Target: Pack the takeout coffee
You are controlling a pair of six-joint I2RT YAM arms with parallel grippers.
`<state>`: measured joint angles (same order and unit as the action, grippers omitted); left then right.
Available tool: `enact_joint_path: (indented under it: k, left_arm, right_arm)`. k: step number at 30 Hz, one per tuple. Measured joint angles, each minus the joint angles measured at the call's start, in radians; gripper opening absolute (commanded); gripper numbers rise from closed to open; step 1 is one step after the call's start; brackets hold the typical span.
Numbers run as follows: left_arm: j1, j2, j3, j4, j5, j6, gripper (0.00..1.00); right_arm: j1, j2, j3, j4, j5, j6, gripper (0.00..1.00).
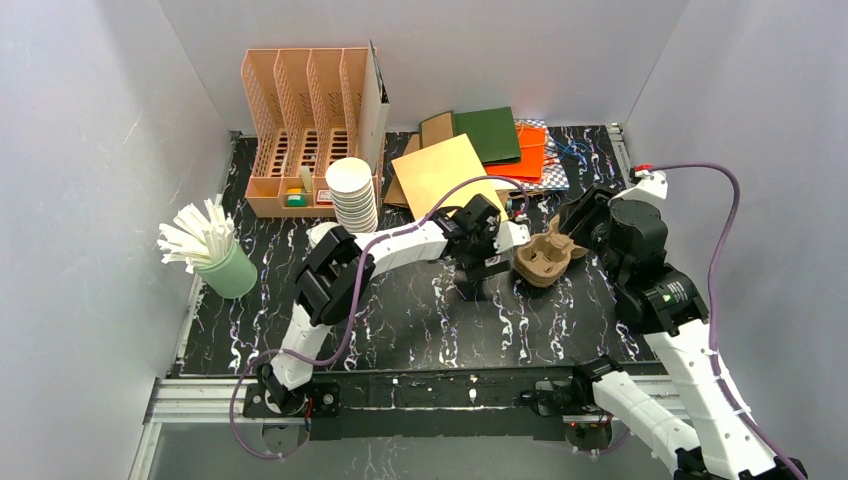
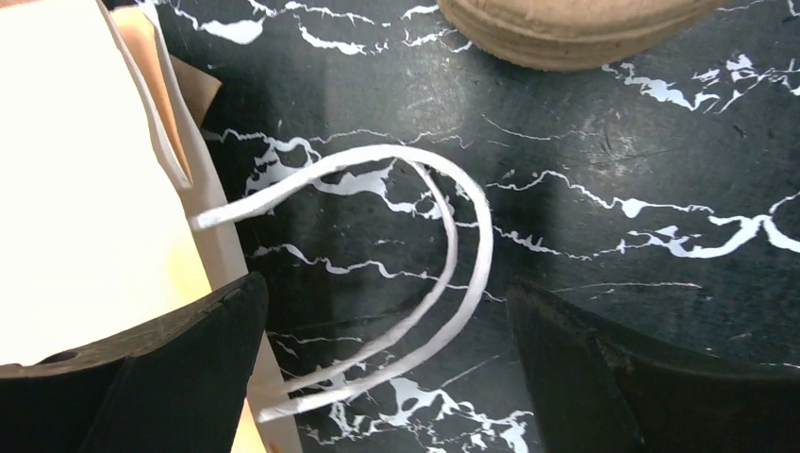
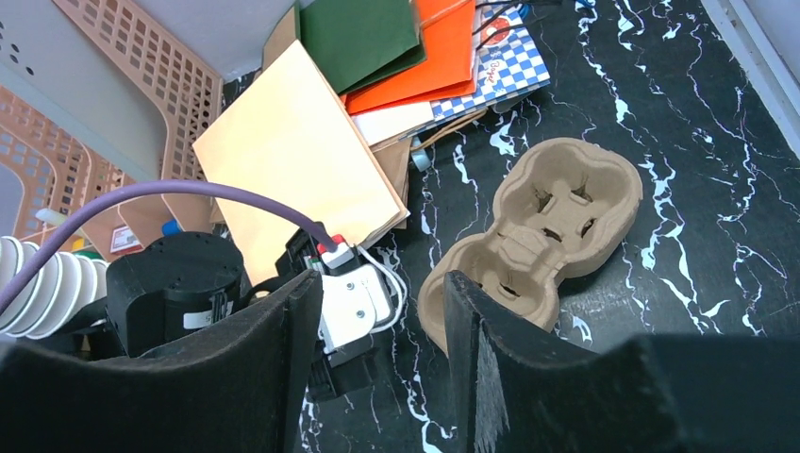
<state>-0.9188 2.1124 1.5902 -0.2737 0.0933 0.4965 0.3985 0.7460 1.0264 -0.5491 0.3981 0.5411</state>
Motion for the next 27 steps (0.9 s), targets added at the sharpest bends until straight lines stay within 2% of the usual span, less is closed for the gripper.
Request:
enact_joint_path:
  k: [1, 6, 9, 12, 20, 27]
  left_arm:
    - [0.001, 0.01, 0.014, -0.005, -0.002, 0.011, 0.84]
    - [0.004, 0.037, 0.071, -0.034, -0.011, 0.043, 0.28]
    - [0.005, 0.045, 0.104, -0.062, -0.013, 0.04, 0.06]
    - [0.006, 0.041, 0.128, -0.089, -0.007, 0.023, 0.0]
    - [0.008, -0.116, 0.129, -0.129, 0.016, -0.056, 0.0]
    - [0.008, -0.278, 0.179, -0.115, -0.026, -0.209, 0.0]
  right_arm:
    - [0.0, 0.0, 0.0, 0.001, 0.0, -0.002, 0.59]
    - [0.0, 0.015, -0.004, 0.009, -0.006, -0.015, 0.58]
    - [0.0, 0.021, -0.01, 0.018, -0.016, -0.02, 0.57]
    - [0.0, 0.026, -0.02, 0.034, -0.036, -0.022, 0.57]
    - [0.0, 0.045, -0.081, 0.051, -0.116, -0.021, 0.57]
    - [0.0, 0.044, -0.109, 0.082, -0.204, -0.023, 0.52]
